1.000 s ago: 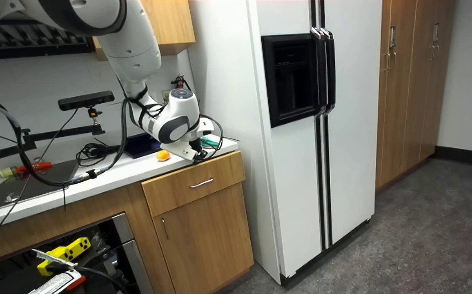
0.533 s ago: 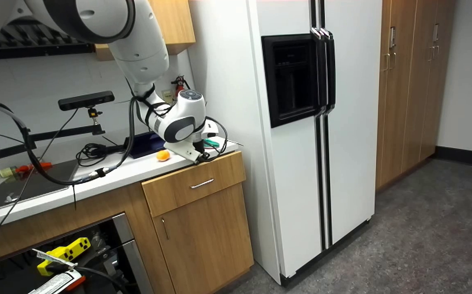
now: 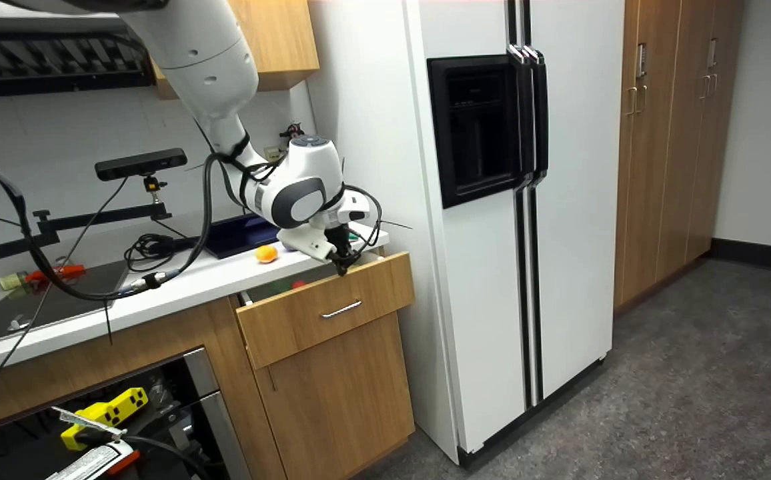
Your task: Open the top drawer.
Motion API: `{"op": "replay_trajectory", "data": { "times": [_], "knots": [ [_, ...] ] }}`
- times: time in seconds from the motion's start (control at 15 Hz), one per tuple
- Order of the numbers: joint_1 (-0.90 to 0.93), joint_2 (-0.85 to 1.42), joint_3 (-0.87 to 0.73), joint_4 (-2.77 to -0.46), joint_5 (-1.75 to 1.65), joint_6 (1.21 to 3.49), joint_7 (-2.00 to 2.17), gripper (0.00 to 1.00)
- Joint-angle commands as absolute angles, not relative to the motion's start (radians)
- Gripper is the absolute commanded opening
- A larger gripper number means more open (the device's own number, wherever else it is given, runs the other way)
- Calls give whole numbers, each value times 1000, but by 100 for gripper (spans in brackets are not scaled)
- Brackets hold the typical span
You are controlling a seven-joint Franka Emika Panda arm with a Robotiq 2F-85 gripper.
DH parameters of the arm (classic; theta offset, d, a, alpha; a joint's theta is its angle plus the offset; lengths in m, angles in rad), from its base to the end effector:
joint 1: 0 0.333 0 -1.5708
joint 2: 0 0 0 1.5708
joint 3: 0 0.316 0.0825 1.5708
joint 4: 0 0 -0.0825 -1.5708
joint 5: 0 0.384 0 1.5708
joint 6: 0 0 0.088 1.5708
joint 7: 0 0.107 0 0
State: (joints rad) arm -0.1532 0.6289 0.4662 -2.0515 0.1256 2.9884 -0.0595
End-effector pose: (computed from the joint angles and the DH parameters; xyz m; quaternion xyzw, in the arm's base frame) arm 0.5980 0.1722 0.1926 -0.9720 -0.0598 -0.1557 0.1655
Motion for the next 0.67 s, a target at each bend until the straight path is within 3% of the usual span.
{"op": "replay_trajectory", "data": {
  "times": [0.0,0.33,0.6],
  "knots": [
    [-52,560,249,-2163,126,3023,18,0],
    [83,549,7,-2252,96,3047,109,0],
    [202,519,-99,-2298,78,3080,164,0]
  ]
}}
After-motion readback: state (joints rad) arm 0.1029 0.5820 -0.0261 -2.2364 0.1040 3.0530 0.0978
